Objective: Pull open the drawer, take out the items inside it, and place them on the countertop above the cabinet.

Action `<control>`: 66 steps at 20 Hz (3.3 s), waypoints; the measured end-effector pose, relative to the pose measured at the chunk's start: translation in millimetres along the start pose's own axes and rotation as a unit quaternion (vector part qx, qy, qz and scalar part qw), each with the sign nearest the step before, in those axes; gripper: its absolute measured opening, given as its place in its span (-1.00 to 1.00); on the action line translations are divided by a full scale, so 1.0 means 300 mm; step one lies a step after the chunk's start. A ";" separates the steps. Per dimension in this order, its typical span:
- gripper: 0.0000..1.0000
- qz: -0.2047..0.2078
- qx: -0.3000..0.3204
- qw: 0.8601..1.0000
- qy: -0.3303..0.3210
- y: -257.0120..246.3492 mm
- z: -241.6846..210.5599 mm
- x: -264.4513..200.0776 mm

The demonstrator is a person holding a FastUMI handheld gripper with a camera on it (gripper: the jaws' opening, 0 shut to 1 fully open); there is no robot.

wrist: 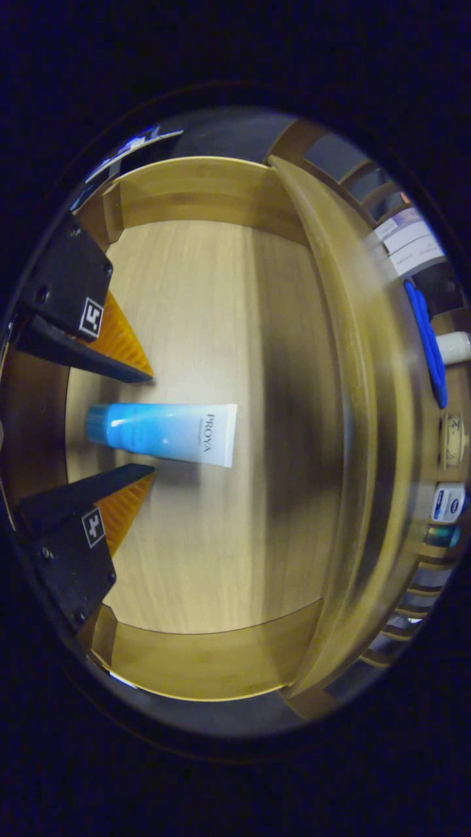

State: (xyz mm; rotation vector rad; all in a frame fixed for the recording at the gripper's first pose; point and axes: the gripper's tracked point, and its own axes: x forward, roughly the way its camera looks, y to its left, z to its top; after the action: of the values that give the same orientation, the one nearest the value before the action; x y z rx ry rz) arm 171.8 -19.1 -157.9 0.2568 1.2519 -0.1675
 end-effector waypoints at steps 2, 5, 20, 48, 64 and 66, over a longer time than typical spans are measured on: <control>0.41 -0.006 0.005 1.000 0.013 -0.002 -0.010 0.013; 0.23 -0.018 0.009 1.000 0.014 -0.011 -0.013 0.019; -0.16 0.043 -0.010 0.998 -0.047 0.028 -0.039 -0.182; -0.17 0.020 0.006 0.993 -0.115 0.013 0.583 -0.376; -0.14 -0.014 0.001 0.997 -0.071 0.003 0.643 -0.277; -0.11 -0.017 0.005 0.997 -0.077 -0.003 0.649 -0.274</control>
State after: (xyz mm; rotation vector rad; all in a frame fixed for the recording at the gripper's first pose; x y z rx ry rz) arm 324.3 -76.2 -23.3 0.2274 1.1035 -0.2194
